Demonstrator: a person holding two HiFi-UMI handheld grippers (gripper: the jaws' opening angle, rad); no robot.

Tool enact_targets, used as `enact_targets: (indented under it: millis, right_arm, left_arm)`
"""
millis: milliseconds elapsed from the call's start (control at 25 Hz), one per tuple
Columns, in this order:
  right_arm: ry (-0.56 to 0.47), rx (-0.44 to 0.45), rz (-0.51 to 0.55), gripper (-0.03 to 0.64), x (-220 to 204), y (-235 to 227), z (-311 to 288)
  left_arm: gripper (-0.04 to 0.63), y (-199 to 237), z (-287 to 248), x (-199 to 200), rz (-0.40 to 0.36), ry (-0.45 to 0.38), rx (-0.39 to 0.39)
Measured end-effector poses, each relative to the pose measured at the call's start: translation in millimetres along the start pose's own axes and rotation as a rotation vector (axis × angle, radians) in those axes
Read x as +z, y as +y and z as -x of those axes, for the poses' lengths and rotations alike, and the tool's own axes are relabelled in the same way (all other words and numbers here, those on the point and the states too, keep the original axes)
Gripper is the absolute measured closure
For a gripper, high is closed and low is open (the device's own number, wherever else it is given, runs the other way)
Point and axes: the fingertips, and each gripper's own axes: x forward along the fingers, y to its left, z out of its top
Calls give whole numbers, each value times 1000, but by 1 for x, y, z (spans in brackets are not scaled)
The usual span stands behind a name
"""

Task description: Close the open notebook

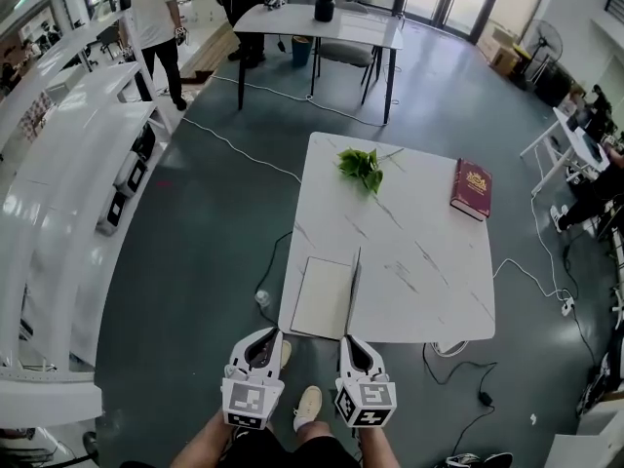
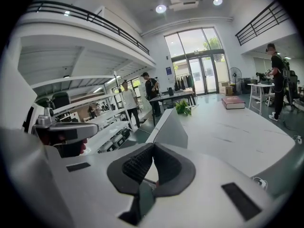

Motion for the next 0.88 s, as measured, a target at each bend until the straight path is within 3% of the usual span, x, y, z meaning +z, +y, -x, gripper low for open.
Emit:
enact_targets:
  millis: [880]
  right_arm:
    - [124,96,123,592,-45,59,-71]
  left_arm:
    - [571,62,0,-56,90,47,87]
